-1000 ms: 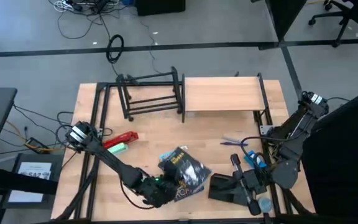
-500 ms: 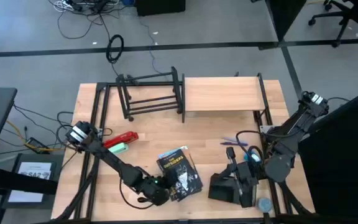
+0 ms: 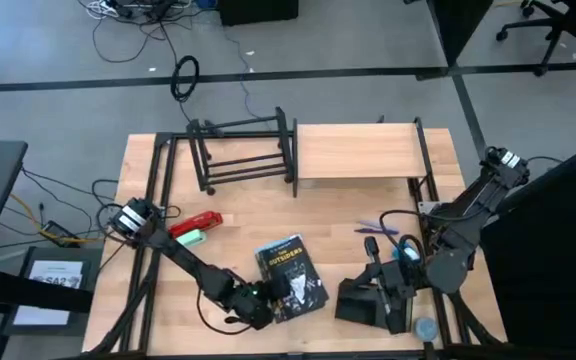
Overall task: Stock shelves
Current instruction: Remove the black book from the black bookshelf, then remove the white flower pot from under the shelf
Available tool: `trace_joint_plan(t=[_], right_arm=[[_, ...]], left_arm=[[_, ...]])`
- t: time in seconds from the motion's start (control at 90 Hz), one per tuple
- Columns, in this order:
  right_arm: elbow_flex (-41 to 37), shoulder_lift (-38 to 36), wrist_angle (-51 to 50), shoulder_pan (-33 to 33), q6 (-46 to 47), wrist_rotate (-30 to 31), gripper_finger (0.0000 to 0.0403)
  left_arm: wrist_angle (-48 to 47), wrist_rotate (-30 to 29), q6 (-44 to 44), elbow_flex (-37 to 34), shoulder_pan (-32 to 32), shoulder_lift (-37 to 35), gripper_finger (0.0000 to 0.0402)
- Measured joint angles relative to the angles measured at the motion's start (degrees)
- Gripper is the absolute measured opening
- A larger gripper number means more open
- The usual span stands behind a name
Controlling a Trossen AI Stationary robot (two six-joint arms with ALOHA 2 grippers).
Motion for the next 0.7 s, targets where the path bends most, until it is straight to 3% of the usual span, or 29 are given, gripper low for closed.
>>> trace_joint_plan(t=[0.322,0.522,0.7], right_arm=[[0.01,0.0,0.03,0.0,0.08,0.0,0.0021],[0.0,0.0,0.02,0.02,0.06,0.0,0.0021],[0.0,0.0,0.04,0.02,0.06,0.0,0.0021]], left_arm=[[-1.95,-1.6,-4.81,0.21,-0.13,-0.17,0.0149],[-12.38,-0.29,-14.85,5.46,-0.46,-0.2,0.0193],[-26.86,-2.27,-21.87,12.01,-1.93,-0.26,0.0203]])
